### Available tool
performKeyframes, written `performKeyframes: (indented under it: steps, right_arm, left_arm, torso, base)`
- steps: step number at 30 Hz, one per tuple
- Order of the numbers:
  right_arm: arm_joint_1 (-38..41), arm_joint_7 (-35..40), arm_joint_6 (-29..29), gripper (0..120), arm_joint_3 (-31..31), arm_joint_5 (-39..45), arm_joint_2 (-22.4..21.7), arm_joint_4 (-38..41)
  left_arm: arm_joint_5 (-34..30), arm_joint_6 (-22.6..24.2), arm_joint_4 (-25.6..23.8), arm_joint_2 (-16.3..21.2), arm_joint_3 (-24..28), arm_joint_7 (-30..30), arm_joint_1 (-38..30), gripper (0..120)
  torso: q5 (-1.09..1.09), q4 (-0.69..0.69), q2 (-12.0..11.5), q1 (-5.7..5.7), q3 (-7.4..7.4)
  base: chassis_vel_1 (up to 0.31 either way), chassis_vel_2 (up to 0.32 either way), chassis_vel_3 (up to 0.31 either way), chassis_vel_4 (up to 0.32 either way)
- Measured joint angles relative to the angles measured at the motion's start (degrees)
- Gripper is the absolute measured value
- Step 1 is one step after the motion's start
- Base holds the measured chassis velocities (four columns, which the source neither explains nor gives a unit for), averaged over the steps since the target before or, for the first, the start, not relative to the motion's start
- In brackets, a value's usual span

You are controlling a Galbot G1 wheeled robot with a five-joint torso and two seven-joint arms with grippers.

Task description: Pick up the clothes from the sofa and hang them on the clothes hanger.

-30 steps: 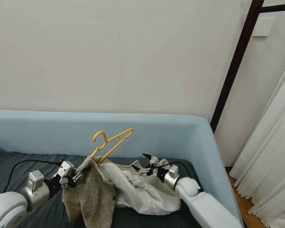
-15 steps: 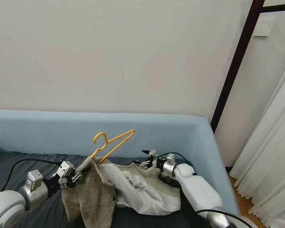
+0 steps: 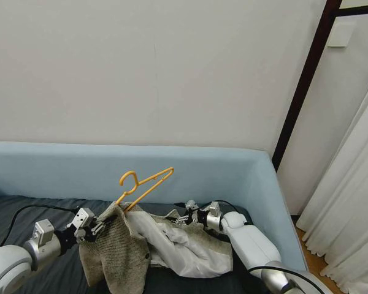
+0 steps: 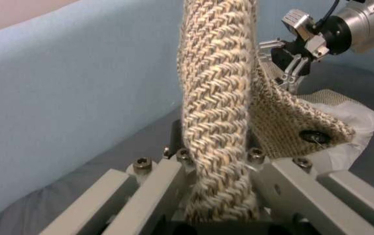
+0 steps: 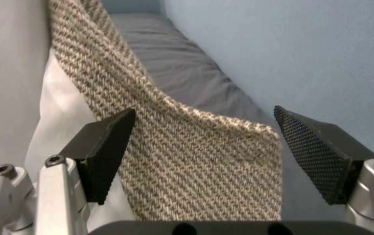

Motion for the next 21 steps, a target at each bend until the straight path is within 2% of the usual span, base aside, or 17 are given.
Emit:
performKeyframes:
  steps: [11, 14, 15, 17, 18, 20, 21]
  right_arm:
    - [-0.92, 0.52, 0.74, 77, -0.59, -3.27, -0.51, 0.80]
    - [-1.11, 1.66, 1.12, 70, -1.10, -3.46, -0.50, 0.96]
    - [-1.21, 2.03, 1.30, 63, -1.30, -3.49, -0.49, 1.16]
    - [-1.28, 2.50, 1.44, 59, -1.45, -3.51, -0.49, 1.33]
    - [-1.36, 3.31, 1.66, 53, -1.65, -3.57, -0.51, 1.48]
    - [-1.49, 7.03, 2.83, 44, -1.91, -3.75, -0.53, 1.85]
    - [-1.55, 8.94, 3.61, 44, -2.13, -4.04, -0.67, 2.51]
  left_arm:
    - [0.42, -0.02, -0.15, -0.67, -0.01, -0.23, 0.13, 4]
    - [0.54, -0.09, -0.20, -0.79, -0.02, -0.26, 0.22, 4]
    - [0.55, -0.16, -0.21, -0.80, -0.05, -0.29, 0.22, 4]
    - [0.55, -0.20, -0.21, -0.80, -0.06, -0.30, 0.23, 4]
    - [0.55, -0.22, -0.19, -0.80, -0.07, -0.31, 0.21, 4]
    - [0.55, -0.25, -0.11, -0.82, -0.07, -0.34, 0.15, 4]
    - [0.55, -0.28, -0.06, -0.83, -0.03, -0.34, 0.10, 4]
  torso:
    - [0.00, 0.00, 0.00, 0.00, 0.00]
    - [0.00, 0.00, 0.00, -0.01, 0.00]
    - [0.00, 0.00, 0.00, 0.00, 0.00]
    - [0.00, 0.00, 0.00, 0.00, 0.00]
    - [0.00, 0.00, 0.00, 0.00, 0.00]
    - [0.00, 0.00, 0.00, 0.00, 0.00]
    - [0.00, 0.00, 0.00, 0.00, 0.00]
  base:
    - [0.000, 0.000, 0.000, 0.000]
    - [0.000, 0.000, 0.000, 0.000]
    - [0.000, 0.000, 0.000, 0.000]
    - [0.000, 0.000, 0.000, 0.000]
    - [0.000, 0.000, 0.000, 0.000]
    - [0.000, 0.000, 0.000, 0.000]
    - [0.000, 0.000, 0.000, 0.000]
